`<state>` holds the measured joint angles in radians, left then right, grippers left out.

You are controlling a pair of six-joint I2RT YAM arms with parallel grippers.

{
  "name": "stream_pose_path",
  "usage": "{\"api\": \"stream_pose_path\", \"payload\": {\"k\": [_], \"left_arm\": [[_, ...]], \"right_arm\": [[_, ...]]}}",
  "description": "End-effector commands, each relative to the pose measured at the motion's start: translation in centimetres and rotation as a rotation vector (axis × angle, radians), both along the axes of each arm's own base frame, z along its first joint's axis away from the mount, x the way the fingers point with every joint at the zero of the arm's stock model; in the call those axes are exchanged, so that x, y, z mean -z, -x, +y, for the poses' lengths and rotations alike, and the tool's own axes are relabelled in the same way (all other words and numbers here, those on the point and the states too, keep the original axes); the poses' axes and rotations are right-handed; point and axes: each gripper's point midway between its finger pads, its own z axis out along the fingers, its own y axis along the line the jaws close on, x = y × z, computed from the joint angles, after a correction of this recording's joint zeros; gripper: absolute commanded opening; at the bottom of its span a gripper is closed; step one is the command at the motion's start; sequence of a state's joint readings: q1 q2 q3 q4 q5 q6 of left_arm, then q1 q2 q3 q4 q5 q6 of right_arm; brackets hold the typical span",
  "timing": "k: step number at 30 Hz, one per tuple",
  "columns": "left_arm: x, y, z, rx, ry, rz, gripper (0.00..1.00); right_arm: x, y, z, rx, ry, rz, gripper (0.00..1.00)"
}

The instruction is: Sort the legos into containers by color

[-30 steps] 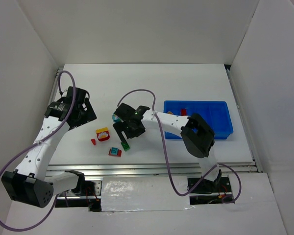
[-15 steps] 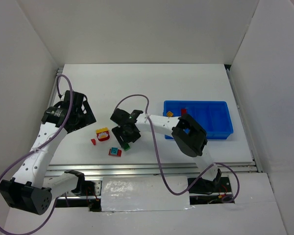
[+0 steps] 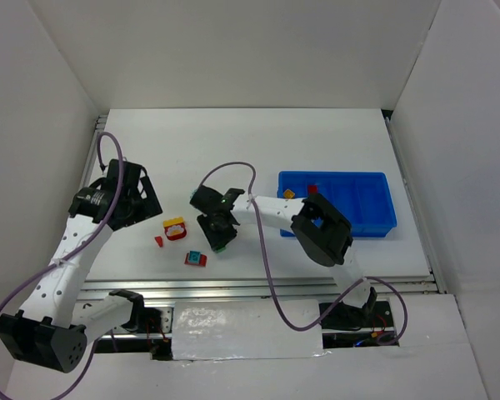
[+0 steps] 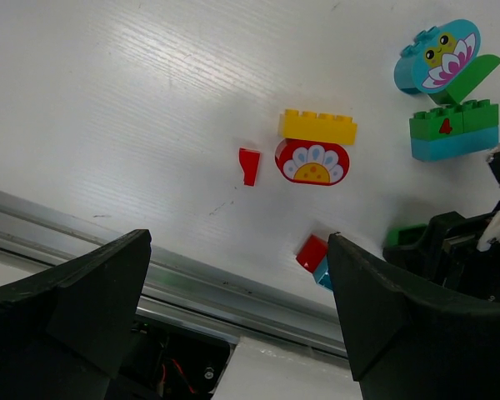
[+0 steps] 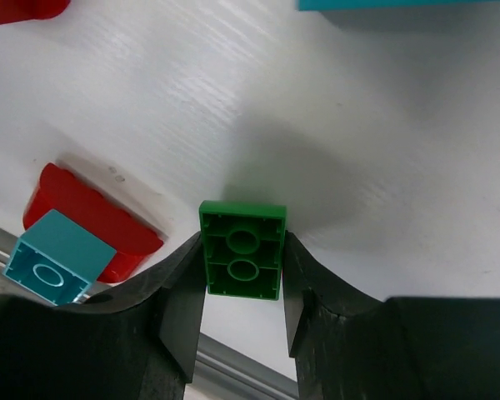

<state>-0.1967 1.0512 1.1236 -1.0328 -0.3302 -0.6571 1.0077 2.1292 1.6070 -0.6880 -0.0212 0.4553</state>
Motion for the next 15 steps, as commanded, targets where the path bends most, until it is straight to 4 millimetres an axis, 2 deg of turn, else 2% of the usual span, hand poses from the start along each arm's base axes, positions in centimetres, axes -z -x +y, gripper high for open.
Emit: {"api": "stream_pose_path", "payload": {"k": [1, 2, 3, 4, 5, 6, 7, 8, 10, 11, 14, 15], "left_arm": [[-0.4, -0.1, 0.1, 0.024, -0.004, -0.017, 0.99], [-0.5, -0.2, 0.0, 0.031, -0.007, -0.018, 0.99], [-0.5, -0.4, 0.0, 0.035, -0.005, -0.023, 1.0], [-0.5, -0.5, -0.1, 0.041, -0.007, -0.025, 0.99], [-0.6, -0.7, -0.2, 0.047, -0.001, -0.029, 0.99], [-0.5, -0.9, -0.3, 0.054, 0.002, -0.029, 1.0], [-0.4, -0.9, -0.5, 0.06, 0.008, -0.029, 1.0], [-0.3, -1.2, -0.6, 0.066, 0.012, -0.031, 1.0], [-0.3, -1.4, -0.8, 0.075, 0.015, -0.032, 0.99], [-0.2, -1.6, -0.9, 0.081, 0.021, -0.033, 0.99], [-0.1, -1.8, -1.1, 0.089, 0.023, -0.033, 0.99], [-0.1, -1.8, -1.0, 0.092, 0.02, -0.034, 1.0]], "right_arm": [[-4.0, -2.4, -2.1, 0.115, -0.058, -0.067, 0.01], [-5.0, -3.3, -3.2, 0.156, -0.072, -0.085, 0.01], [-5.9, -5.4, -5.2, 0.229, -0.093, -0.091, 0.0], [-7.6, -5.9, -7.2, 0.273, -0.127, -0.101, 0.0], [-8.4, -8.2, -10.0, 0.349, -0.145, -0.119, 0.0], [-9.8, -8.7, -12.2, 0.385, -0.161, -0.145, 0.0], [-10.3, -9.6, -14.0, 0.416, -0.162, -0.163, 0.0], [-10.7, -11.4, -17.2, 0.475, -0.147, -0.19, 0.0], [-11.4, -12.3, -20.7, 0.533, -0.126, -0.214, 0.0], [-11.7, -13.3, -23.5, 0.595, -0.116, -0.23, 0.0], [-11.8, -14.2, -27.7, 0.717, -0.105, -0.236, 0.0], [-11.7, -14.5, -30.1, 0.784, -0.104, -0.233, 0.0]]}}
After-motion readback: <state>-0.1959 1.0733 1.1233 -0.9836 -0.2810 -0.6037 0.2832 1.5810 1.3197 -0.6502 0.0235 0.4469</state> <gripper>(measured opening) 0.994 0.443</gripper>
